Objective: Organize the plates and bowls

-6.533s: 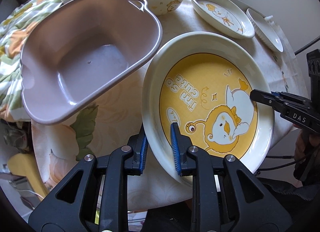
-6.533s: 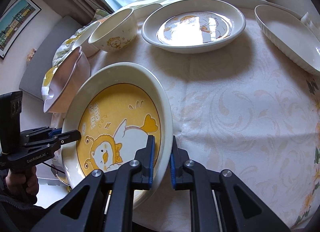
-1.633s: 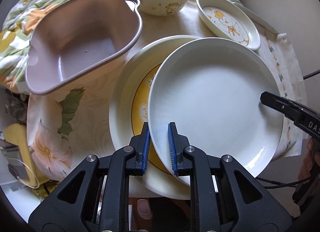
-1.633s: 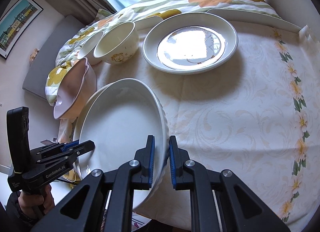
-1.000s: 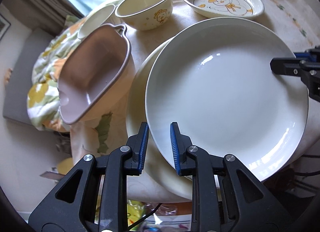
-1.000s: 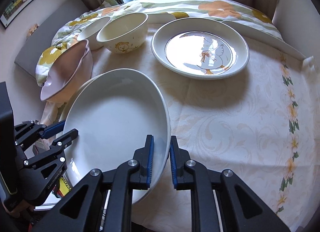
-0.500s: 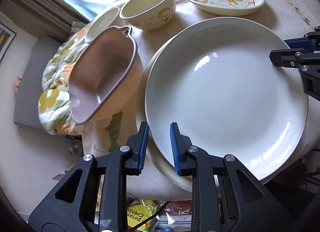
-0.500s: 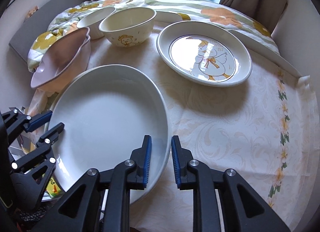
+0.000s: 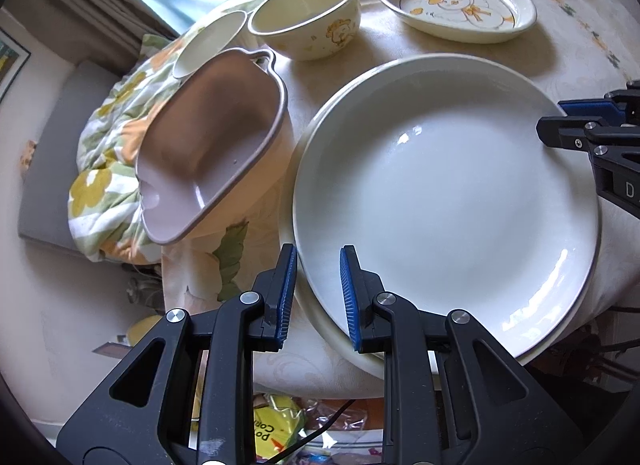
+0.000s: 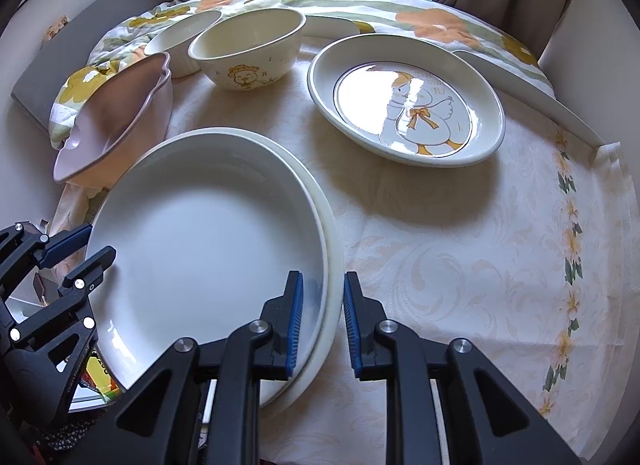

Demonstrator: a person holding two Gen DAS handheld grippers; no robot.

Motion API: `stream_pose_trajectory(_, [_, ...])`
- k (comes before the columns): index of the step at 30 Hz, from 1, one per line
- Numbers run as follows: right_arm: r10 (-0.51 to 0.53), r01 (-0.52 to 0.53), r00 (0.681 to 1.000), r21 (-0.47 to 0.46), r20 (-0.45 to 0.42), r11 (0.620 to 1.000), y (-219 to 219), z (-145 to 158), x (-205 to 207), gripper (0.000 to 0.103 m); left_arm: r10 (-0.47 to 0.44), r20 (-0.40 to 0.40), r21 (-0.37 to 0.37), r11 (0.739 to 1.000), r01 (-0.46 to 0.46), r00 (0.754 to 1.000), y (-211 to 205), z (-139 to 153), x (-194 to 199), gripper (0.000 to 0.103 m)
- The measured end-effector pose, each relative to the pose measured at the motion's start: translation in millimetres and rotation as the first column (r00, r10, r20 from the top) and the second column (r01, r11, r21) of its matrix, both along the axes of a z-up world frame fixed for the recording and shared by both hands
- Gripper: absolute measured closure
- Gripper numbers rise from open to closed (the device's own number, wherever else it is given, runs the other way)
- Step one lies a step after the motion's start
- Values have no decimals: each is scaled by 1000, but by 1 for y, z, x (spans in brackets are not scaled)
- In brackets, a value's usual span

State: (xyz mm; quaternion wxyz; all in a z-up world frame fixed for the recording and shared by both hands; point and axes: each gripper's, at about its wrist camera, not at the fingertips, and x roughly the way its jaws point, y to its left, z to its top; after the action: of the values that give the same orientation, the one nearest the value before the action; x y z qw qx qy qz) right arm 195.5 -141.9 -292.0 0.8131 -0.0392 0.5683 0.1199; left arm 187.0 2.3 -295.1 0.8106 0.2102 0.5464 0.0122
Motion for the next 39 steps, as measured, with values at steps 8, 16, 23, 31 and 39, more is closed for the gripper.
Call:
stream_pose_trajectory(8, [-71, 62, 995, 117, 69, 991, -33, 41, -5, 85, 29, 150, -156, 988, -5, 988, 5, 70, 3, 19])
stream_pose_trajectory(16, [-180, 141, 969, 219, 169, 965, -80, 99, 1, 1, 24, 220, -382, 922, 64, 975, 2, 125, 41, 0])
stream_pose_trajectory(23, [-149, 117, 964, 153, 222, 981, -119, 125, 46, 1, 108, 58, -613, 789, -50, 992, -13, 106, 92, 0])
stream_pose_trajectory(31, [-33, 22, 999, 265, 38, 964, -150, 57, 134, 17, 246, -90, -622, 743, -247, 965, -32, 43, 144, 27])
stream_pose_trajectory(39, [137, -104, 987, 314, -83, 944, -143, -15, 187, 52, 364, -217, -574, 703, -420, 906, -41, -25, 182, 57])
